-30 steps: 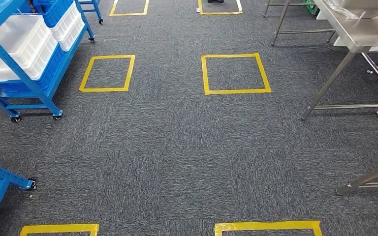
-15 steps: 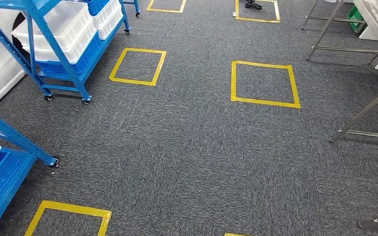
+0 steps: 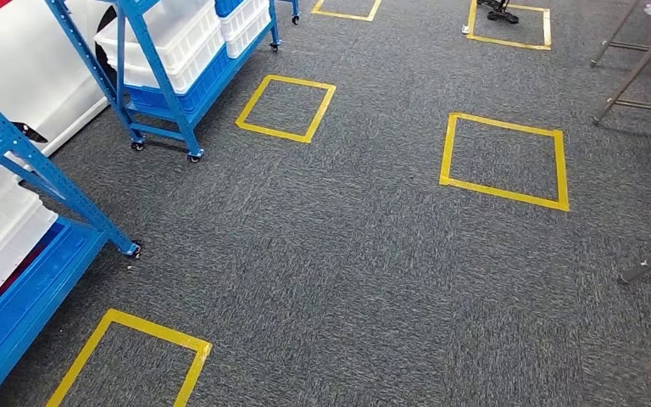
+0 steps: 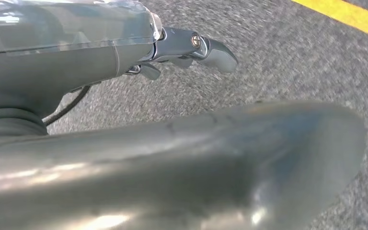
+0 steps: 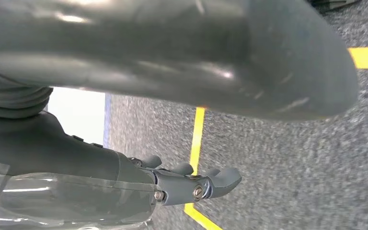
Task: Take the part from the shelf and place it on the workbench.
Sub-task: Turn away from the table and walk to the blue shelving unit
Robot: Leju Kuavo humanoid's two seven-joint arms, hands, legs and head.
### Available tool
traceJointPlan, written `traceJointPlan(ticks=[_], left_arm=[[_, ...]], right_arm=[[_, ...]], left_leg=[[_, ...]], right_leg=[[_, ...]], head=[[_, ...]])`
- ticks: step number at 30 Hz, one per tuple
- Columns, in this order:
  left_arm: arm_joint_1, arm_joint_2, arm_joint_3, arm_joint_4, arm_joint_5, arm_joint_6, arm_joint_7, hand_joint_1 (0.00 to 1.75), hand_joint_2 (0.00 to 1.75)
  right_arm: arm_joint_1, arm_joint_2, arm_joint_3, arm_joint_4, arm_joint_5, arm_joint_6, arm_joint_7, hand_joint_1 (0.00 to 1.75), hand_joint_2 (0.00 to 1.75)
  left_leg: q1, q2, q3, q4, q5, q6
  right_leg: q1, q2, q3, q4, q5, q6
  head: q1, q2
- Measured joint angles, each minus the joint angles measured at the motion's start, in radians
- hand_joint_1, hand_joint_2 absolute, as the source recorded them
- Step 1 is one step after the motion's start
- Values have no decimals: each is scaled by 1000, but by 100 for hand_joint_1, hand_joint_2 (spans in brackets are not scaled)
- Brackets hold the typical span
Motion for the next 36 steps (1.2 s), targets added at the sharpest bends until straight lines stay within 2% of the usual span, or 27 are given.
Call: traceJointPlan(ticks=[2, 3, 4, 6, 7, 8, 10, 11, 12, 13, 14, 15, 17, 19, 21, 22, 23, 25, 26, 27, 28, 29, 30, 32, 33, 34, 36], left_arm=[[-1, 0, 2, 0, 2, 2, 0, 0, 0], [-3, 0, 3, 0, 2, 2, -1, 0, 0], [-3, 0, 4, 0, 3, 2, -1, 0, 0], [-2, 0, 8, 0, 7, 4, -1, 0, 0], [-2, 0, 9, 0, 9, 5, -1, 0, 0], [-2, 0, 10, 0, 12, 6, -2, 0, 0], [-4, 0, 10, 0, 16, 7, -2, 0, 0], [-5, 0, 11, 0, 17, 8, -2, 0, 0], [-5, 0, 11, 0, 19, 8, -2, 0, 0], [-4, 0, 13, 0, 19, 8, -2, 0, 0], [-4, 0, 14, 0, 20, 8, -2, 0, 0], [-4, 0, 17, 0, 20, 9, -2, 0, 0], [-5, 0, 21, 0, 22, 9, -2, 0, 0], [-4, -1, 24, 0, 23, 10, -1, 0, 0], [-2, 0, 26, 0, 25, 12, -1, 0, 0], [-1, 1, 26, 0, 27, 13, -1, 0, 0], [-1, 2, 27, 0, 29, 15, -1, 0, 0], [-3, 3, 29, 0, 35, 16, -2, 0, 0], [-3, 4, 31, 0, 40, 16, -3, 0, 0], [-3, 6, 34, 0, 48, 15, -6, 0, 0], [-2, 8, 38, 0, 60, 15, -9, 0, 0], [0, 11, 45, 0, 73, 13, -13, 0, 0], [1, 15, 52, 0, 86, 10, -17, 0, 0], [2, 23, 65, 0, 102, 0, -23, 0, 0], [2, 27, 70, 0, 106, -6, -25, 0, 0], [2, 32, 74, 0, 109, -12, -26, 0, 0], [4, 43, 81, 0, 113, -20, -27, 0, 0]], right_arm=[[0, 0, 4, 0, 3, 4, 0, 0, 0], [-1, 0, 6, 0, 5, 8, 0, 0, 0], [-1, 0, 9, 0, 7, 11, 0, 0, 0], [-4, 0, 12, 0, 11, 15, 1, 0, 0], [-5, 0, 13, 0, 13, 16, 1, 0, 0], [-4, 0, 14, 0, 15, 17, 2, 0, 0], [-1, 1, 14, 1, 19, 19, 3, 0, 0], [2, 1, 14, 1, 20, 19, 3, 0, 0], [3, 1, 14, 1, 22, 19, 3, 0, 0], [5, 1, 14, 1, 23, 19, 3, 0, 0], [6, 0, 14, 1, 25, 19, 3, 0, 0], [7, 0, 14, 1, 26, 19, 3, 0, 0], [8, 0, 14, 1, 29, 20, 3, 0, 0], [8, -1, 15, 1, 32, 22, 2, 0, 0], [5, 0, 15, 1, 33, 25, 0, 0, 0], [4, 1, 15, 1, 33, 27, 0, 0, 0], [4, 1, 15, 1, 34, 29, -1, 0, 0], [6, 2, 15, 1, 36, 30, -5, 0, 0], [8, 2, 15, 1, 39, 30, -8, 0, 0], [9, 2, 16, 2, 45, 31, -10, 0, 0], [9, 2, 19, 2, 54, 33, -14, 0, 0], [8, 2, 24, 2, 65, 37, -17, 0, 0], [7, 3, 30, 2, 75, 41, -20, 0, 0], [6, 5, 43, 1, 89, 46, -25, 0, 0], [5, 7, 48, 1, 93, 46, -28, 0, 0], [4, 9, 52, 1, 95, 46, -32, 0, 0], [-2, 14, 61, 1, 100, 43, -39, 0, 0]], left_leg=[[-5, 38, 67, -129, 47, 9], [-9, 51, 82, -161, 55, 14], [-13, 52, 84, -169, 52, 19], [-13, 30, 86, -178, 58, 29], [-10, 19, 90, -183, 62, 35], [-8, 8, 94, -189, 66, 42], [-7, -14, 95, -193, 71, 50], [-9, -26, 94, -192, 72, 52], [-10, -40, 94, -192, 72, 53], [-12, -55, 96, -192, 72, 53], [-13, -70, 98, -191, 71, 53], [-13, -84, 100, -191, 70, 52], [-14, -110, 100, -188, 68, 48], [-13, -130, 96, -185, 66, 40], [-11, -146, 92, -185, 65, 29], [-12, -135, 88, -177, 59, 24], [-14, -112, 76, -154, 43, 20], [-13, -50, 24, -46, -19, 11], [-10, -33, -12, 24, -51, 6], [-6, -24, -41, 80, -70, 2], [-2, -20, -54, 104, -70, -3], [2, -16, -45, 85, -49, -6], [4, -8, -15, 27, -14, -8], [4, 35, 61, -121, 46, -4], [2, 50, 84, -165, 60, 1], [-1, 59, 93, -185, 63, 7], [-5, 38, 94, -189, 65, 21]], right_leg=[[2, -19, 10, 0, -6, 8], [3, -28, 14, -1, -9, 14], [4, -35, 17, -2, -10, 20], [1, -46, 26, -5, -14, 33], [-1, -32, 26, 3, -23, 38], [-3, -8, 16, 30, -43, 41], [-6, 51, -39, 144, -104, 44], [-6, 66, -75, 211, -130, 44], [-6, 72, -104, 258, -140, 43], [-5, 75, -117, 270, -127, 41], [-4, 78, -112, 242, -95, 38], [-2, 88, -91, 182, -51, 33], [0, 132, -42, 52, 15, 24], [3, 153, -23, 1, 30, 21], [3, 128, -19, -5, 33, 15], [1, 116, -15, -10, 34, 9], [-2, 103, -12, -16, 35, 3], [-2, 75, -9, -21, 35, -6], [0, 60, -9, -21, 33, -8], [1, 46, -9, -20, 32, -8], [1, 32, -8, -20, 30, -8], [1, 19, -6, -19, 28, -6], [0, 7, -3, -18, 25, -3], [2, -14, 6, -16, 18, 6], [3, -23, 10, -16, 15, 12], [4, -31, 14, -16, 12, 18], [3, -46, 22, -19, 10, 31]], head=[[1, 0], [1, 0], [2, 0], [2, 0], [2, 0], [3, 0], [5, 0], [6, 0], [6, 0], [6, 0], [6, 0], [6, 0], [6, 0], [5, 0], [6, 0], [5, 0], [2, 0], [-4, 0], [-6, 0], [-7, 0], [-7, 0], [-7, 0], [-7, 0], [-6, 0], [-6, 0], [-5, 0], [-4, 0]])
